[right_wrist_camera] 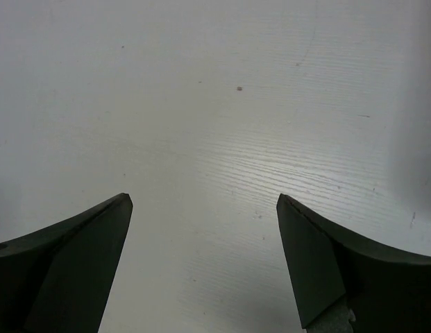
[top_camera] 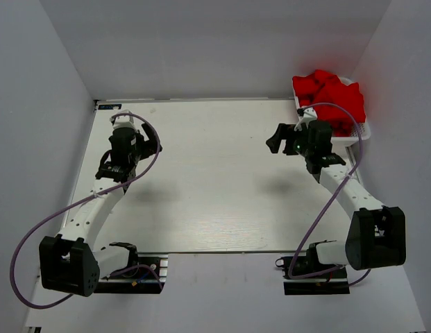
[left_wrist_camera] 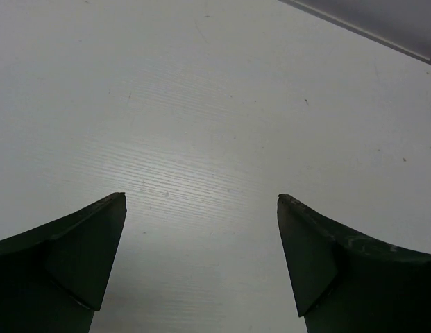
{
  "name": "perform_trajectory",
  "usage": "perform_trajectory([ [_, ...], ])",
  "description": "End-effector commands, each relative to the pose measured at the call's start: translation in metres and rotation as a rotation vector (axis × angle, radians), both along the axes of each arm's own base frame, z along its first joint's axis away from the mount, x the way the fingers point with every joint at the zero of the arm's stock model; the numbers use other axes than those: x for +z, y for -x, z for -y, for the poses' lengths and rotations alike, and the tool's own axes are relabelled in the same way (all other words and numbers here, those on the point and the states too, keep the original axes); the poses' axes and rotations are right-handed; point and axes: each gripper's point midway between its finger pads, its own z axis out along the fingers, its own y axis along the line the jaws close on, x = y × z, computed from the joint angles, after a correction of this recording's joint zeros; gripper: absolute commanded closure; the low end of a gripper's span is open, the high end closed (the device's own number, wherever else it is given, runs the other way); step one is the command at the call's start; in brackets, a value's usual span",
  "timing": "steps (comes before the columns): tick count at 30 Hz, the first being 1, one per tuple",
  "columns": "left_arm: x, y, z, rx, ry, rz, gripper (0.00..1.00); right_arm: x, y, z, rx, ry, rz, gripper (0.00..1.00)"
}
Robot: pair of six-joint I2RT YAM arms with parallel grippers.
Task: Fold and stack the t-shirts
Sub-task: Grab crumpled tshirt from bin with the right arm
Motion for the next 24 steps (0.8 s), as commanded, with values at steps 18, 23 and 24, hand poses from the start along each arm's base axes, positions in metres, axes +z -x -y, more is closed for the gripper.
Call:
perform_trajectory([
  [18, 0.030, 0.006, 0.002, -0.068, -0.045, 0.110, 0.00, 0.042, -0.084, 0.082, -0.392, 0.148, 0.070, 0.10],
  [23, 0.026, 0.002, 0.009, -0.103, -0.057, 0.106, 0.00, 0.047, -0.110, 0.145, -0.587, 0.262, -0.044, 0.10],
  [24, 0.026, 0.002, 0.010, -0.115, -0.062, 0.106, 0.00, 0.037, -0.117, 0.167, -0.626, 0.272, -0.074, 0.10],
])
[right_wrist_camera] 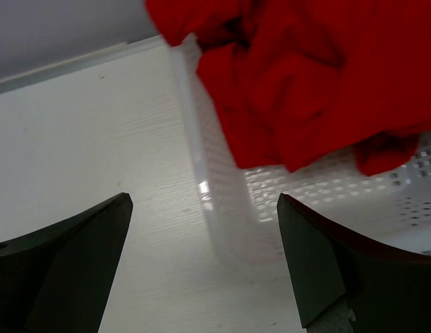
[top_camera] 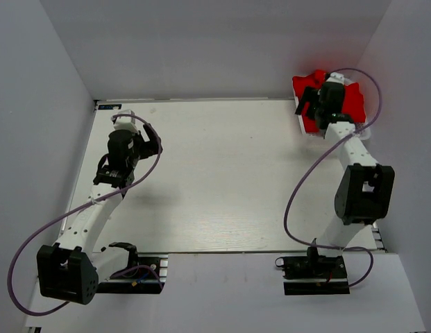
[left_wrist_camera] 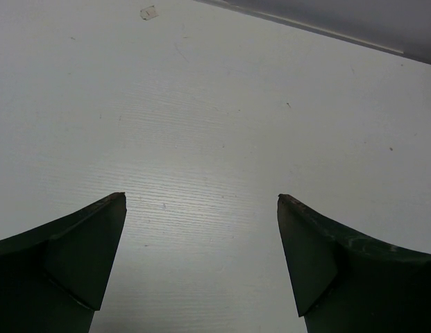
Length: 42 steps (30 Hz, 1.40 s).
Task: Fold and stack the t-shirts
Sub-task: Grab crumpled tshirt from bin with the right arm
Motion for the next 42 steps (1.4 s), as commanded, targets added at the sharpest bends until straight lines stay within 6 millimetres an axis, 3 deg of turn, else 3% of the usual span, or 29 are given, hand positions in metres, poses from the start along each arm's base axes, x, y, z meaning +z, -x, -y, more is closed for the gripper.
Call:
perform_trajectory([
  [1, 0.010, -0.006, 0.007, -0.047, -0.016, 0.029, 0.00, 0.014, -0.008, 0.063, -0.196, 0.069, -0.041, 0.10],
  [3, 0.004, -0.007, 0.009, -0.059, -0.024, 0.014, 0.00, -0.012, -0.014, 0.082, -0.219, 0.088, -0.112, 0.10],
  [4, 0.003, -0.010, 0.009, -0.059, -0.025, 0.008, 0.00, 0.008, -0.024, 0.089, -0.232, 0.105, -0.074, 0.10],
  [6, -0.002, -0.014, 0.012, -0.072, -0.033, -0.008, 0.00, -0.025, -0.032, 0.107, -0.232, 0.139, -0.160, 0.10],
  [7, -0.005, -0.015, 0.012, -0.072, -0.034, -0.017, 0.00, -0.016, -0.049, 0.110, -0.220, 0.144, -0.133, 0.10],
  [8, -0.004, -0.017, 0.012, -0.072, -0.034, -0.017, 0.00, -0.019, -0.054, 0.111, -0.188, 0.139, -0.142, 0.10],
  [9, -0.008, -0.018, 0.012, -0.073, -0.036, -0.026, 0.00, -0.007, -0.065, 0.116, -0.179, 0.143, -0.115, 0.10],
  [10, -0.011, -0.021, 0.013, -0.076, -0.046, -0.038, 0.00, -0.040, -0.071, 0.119, -0.163, 0.164, -0.184, 0.10],
  [11, -0.011, -0.024, 0.013, -0.076, -0.046, -0.038, 0.00, -0.018, -0.082, 0.125, -0.170, 0.171, -0.138, 0.10],
  [12, -0.015, -0.025, 0.013, -0.076, -0.047, -0.048, 0.00, -0.020, -0.084, 0.131, -0.177, 0.184, -0.147, 0.10],
  [13, -0.015, -0.026, 0.013, -0.076, -0.049, -0.056, 0.00, -0.044, -0.089, 0.134, -0.180, 0.185, -0.189, 0.10],
  [14, -0.014, -0.028, 0.013, -0.080, -0.057, -0.055, 0.00, -0.036, -0.090, 0.141, -0.205, 0.198, -0.184, 0.10],
  [19, -0.028, -0.032, 0.010, -0.061, -0.070, -0.091, 0.00, -0.062, -0.090, 0.141, -0.176, 0.154, -0.203, 0.15],
  [21, -0.030, -0.033, 0.010, -0.061, -0.072, -0.102, 0.00, -0.067, -0.093, 0.138, -0.168, 0.121, -0.198, 0.37],
  [23, -0.030, -0.033, 0.009, -0.052, -0.076, -0.101, 0.00, -0.065, -0.094, 0.138, -0.176, 0.099, -0.191, 0.69],
  [24, -0.032, -0.032, 0.009, -0.053, -0.077, -0.112, 0.00, -0.058, -0.097, 0.134, -0.150, 0.086, -0.171, 0.90],
  [25, -0.028, -0.033, 0.009, -0.053, -0.076, -0.103, 0.00, -0.043, -0.096, 0.134, -0.138, 0.088, -0.144, 0.99],
  [27, -0.028, -0.033, 0.009, -0.053, -0.076, -0.103, 0.00, -0.027, -0.101, 0.130, -0.106, 0.096, -0.095, 1.00],
  [33, -0.021, -0.029, 0.010, -0.060, -0.069, -0.084, 0.00, 0.082, -0.091, 0.120, -0.076, 0.113, 0.137, 1.00],
  [35, -0.020, -0.028, 0.010, -0.060, -0.068, -0.074, 0.00, 0.105, -0.088, 0.110, -0.015, 0.119, 0.197, 1.00],
  [36, -0.020, -0.024, 0.011, -0.070, -0.064, -0.073, 0.00, 0.142, -0.080, 0.106, -0.010, 0.135, 0.280, 1.00],
  [37, -0.015, -0.023, 0.011, -0.070, -0.061, -0.058, 0.00, 0.146, -0.078, 0.096, 0.045, 0.125, 0.296, 1.00],
  [40, -0.021, -0.018, 0.010, -0.070, -0.063, -0.069, 0.00, 0.201, -0.064, 0.076, 0.128, 0.125, 0.428, 1.00],
  [42, -0.014, -0.013, 0.010, -0.078, -0.057, -0.048, 0.00, 0.236, -0.054, 0.063, 0.182, 0.125, 0.509, 1.00],
])
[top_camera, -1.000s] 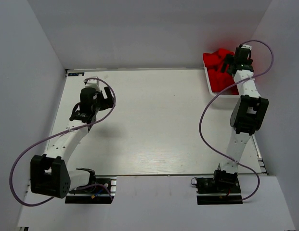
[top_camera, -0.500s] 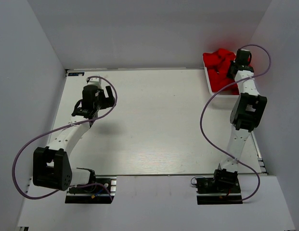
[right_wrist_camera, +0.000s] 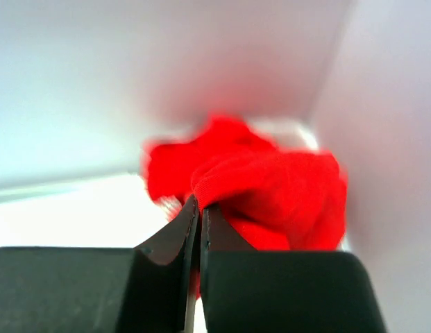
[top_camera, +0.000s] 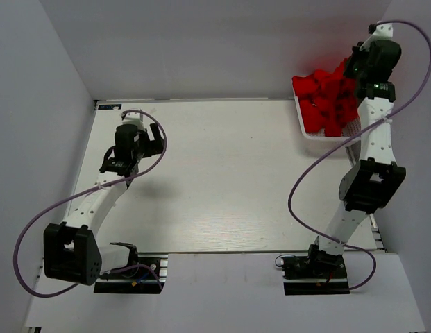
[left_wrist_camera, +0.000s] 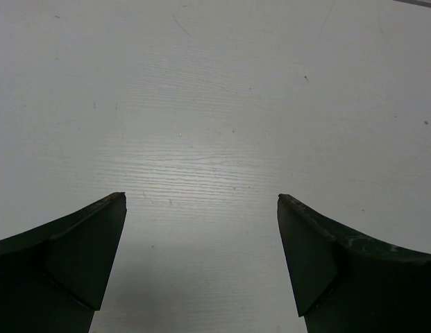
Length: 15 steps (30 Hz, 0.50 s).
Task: Fold and stack the t-shirts
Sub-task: Grab crumpled tshirt from bin with the right arm, then move the tshirt to the center of the board
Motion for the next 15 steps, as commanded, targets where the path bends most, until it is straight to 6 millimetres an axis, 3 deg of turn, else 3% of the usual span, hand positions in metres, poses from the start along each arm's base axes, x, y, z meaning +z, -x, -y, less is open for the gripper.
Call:
perform_trajectory([
  [1, 0.019, 0.008, 0.003, -0.023, 0.009, 0.054, 0.00, 0.112, 0.019, -0.039, 0.190, 0.035, 0.287, 1.00],
  [2, 0.024, 0.010, 0.004, -0.031, 0.015, 0.069, 0.00, 0.120, 0.020, -0.046, 0.216, 0.034, 0.305, 1.00],
  [7, 0.033, 0.016, 0.011, -0.078, 0.030, 0.113, 0.00, 0.201, 0.054, -0.096, 0.473, -0.018, 0.514, 1.00],
  [8, 0.033, 0.016, 0.013, -0.089, 0.034, 0.112, 0.00, 0.211, 0.068, -0.116, 0.585, -0.047, 0.529, 1.00],
  [15, 0.044, 0.023, 0.012, -0.089, 0.038, 0.135, 0.00, 0.277, 0.145, -0.191, 0.986, -0.110, 0.720, 1.00],
])
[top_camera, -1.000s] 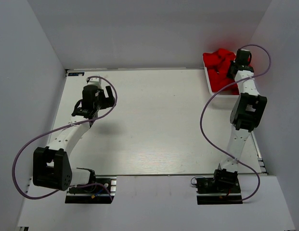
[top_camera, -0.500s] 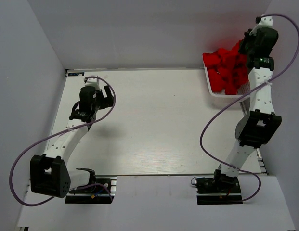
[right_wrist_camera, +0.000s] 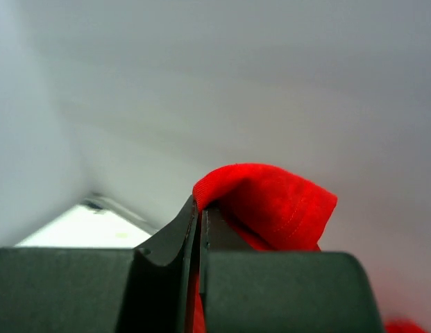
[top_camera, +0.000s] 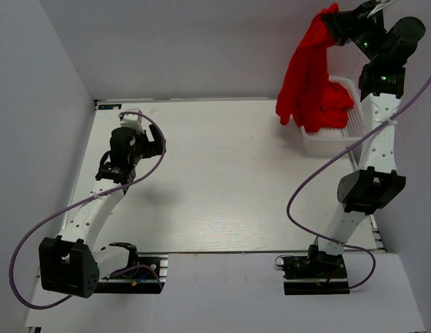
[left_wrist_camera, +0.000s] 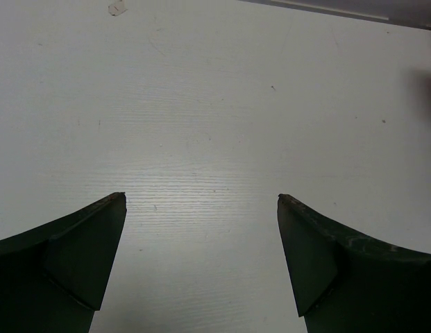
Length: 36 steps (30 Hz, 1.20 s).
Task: Fold and stack the t-shirts
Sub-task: Move the tshirt to the center of the board
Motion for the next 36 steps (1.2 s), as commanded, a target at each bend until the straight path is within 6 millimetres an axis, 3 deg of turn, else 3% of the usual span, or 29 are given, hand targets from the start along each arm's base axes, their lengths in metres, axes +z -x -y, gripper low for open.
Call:
perform_trajectory([
  [1, 0.019, 0.009, 0.003, -0.026, 0.008, 0.056, 0.00, 0.080, 0.091, -0.065, 0.329, 0.031, 0.262, 1.00],
  [3, 0.025, 0.012, 0.002, -0.026, 0.011, 0.069, 0.00, 0.089, 0.110, -0.090, 0.413, 0.037, 0.303, 1.00],
  [5, 0.026, 0.015, 0.002, -0.026, 0.010, 0.068, 0.00, 0.093, 0.120, -0.101, 0.431, 0.045, 0.327, 1.00],
  [6, 0.028, 0.018, 0.002, -0.026, 0.011, 0.071, 0.00, 0.089, 0.126, -0.121, 0.477, 0.045, 0.327, 1.00],
  [7, 0.026, 0.019, 0.001, -0.026, 0.009, 0.062, 0.00, 0.090, 0.130, -0.127, 0.487, 0.048, 0.332, 1.00],
  [10, 0.029, 0.023, 0.000, -0.010, 0.028, 0.059, 0.00, 0.069, 0.135, -0.159, 0.579, 0.065, 0.287, 1.00],
  [14, 0.027, 0.029, -0.008, 0.050, 0.041, 0.020, 0.00, 0.028, 0.128, -0.205, 0.671, 0.109, 0.204, 1.00],
  [15, 0.032, 0.031, -0.011, 0.066, 0.050, 0.027, 0.00, 0.015, 0.125, -0.216, 0.682, 0.120, 0.166, 1.00],
  [16, 0.026, 0.034, -0.014, 0.095, 0.064, -0.006, 0.00, -0.014, 0.117, -0.229, 0.694, 0.130, 0.109, 1.00],
  [18, 0.024, 0.038, -0.015, 0.116, 0.084, -0.020, 0.00, -0.033, 0.115, -0.239, 0.661, 0.136, 0.075, 1.00],
  [19, 0.025, 0.040, -0.015, 0.120, 0.092, -0.024, 0.00, -0.095, 0.094, -0.246, 0.626, 0.148, -0.056, 1.00],
  [20, 0.020, 0.041, -0.015, 0.124, 0.098, -0.035, 0.00, -0.107, 0.094, -0.247, 0.593, 0.152, -0.073, 1.00],
  [21, 0.012, 0.044, -0.015, 0.129, 0.102, -0.060, 0.00, -0.172, 0.093, -0.253, 0.592, 0.199, -0.178, 1.00],
  [23, 0.009, 0.047, -0.014, 0.121, 0.104, -0.064, 0.00, -0.213, 0.092, -0.258, 0.560, 0.232, -0.257, 0.93],
  [24, 0.005, 0.048, -0.011, 0.103, 0.110, -0.076, 0.00, -0.262, 0.095, -0.258, 0.556, 0.264, -0.351, 0.88],
  [26, 0.000, 0.049, -0.008, 0.090, 0.111, -0.096, 0.00, -0.299, 0.101, -0.258, 0.542, 0.313, -0.438, 0.67],
  [27, -0.013, 0.049, -0.001, 0.057, 0.099, -0.135, 0.00, -0.323, 0.103, -0.256, 0.535, 0.335, -0.496, 0.53],
  [28, -0.015, 0.047, 0.003, 0.019, 0.082, -0.135, 0.00, -0.335, 0.107, -0.253, 0.523, 0.353, -0.544, 0.30],
  [30, -0.029, 0.046, 0.023, -0.100, 0.098, -0.182, 0.00, -0.350, 0.097, -0.238, 0.418, 0.363, -0.599, 0.10],
  [31, -0.033, 0.045, 0.031, -0.148, 0.103, -0.193, 0.00, -0.348, 0.096, -0.234, 0.399, 0.365, -0.594, 0.10],
  [32, -0.033, 0.045, 0.047, -0.244, 0.125, -0.187, 0.00, -0.344, 0.084, -0.221, 0.275, 0.343, -0.617, 0.10],
  [34, -0.043, 0.039, 0.064, -0.330, 0.145, -0.221, 0.00, -0.351, 0.079, -0.208, 0.175, 0.333, -0.649, 0.10],
  [35, -0.046, 0.040, 0.074, -0.401, 0.154, -0.221, 0.00, -0.340, 0.081, -0.204, 0.154, 0.310, -0.641, 0.10],
  [36, -0.047, 0.039, 0.080, -0.429, 0.152, -0.229, 0.00, -0.347, 0.082, -0.196, 0.111, 0.315, -0.658, 0.10],
])
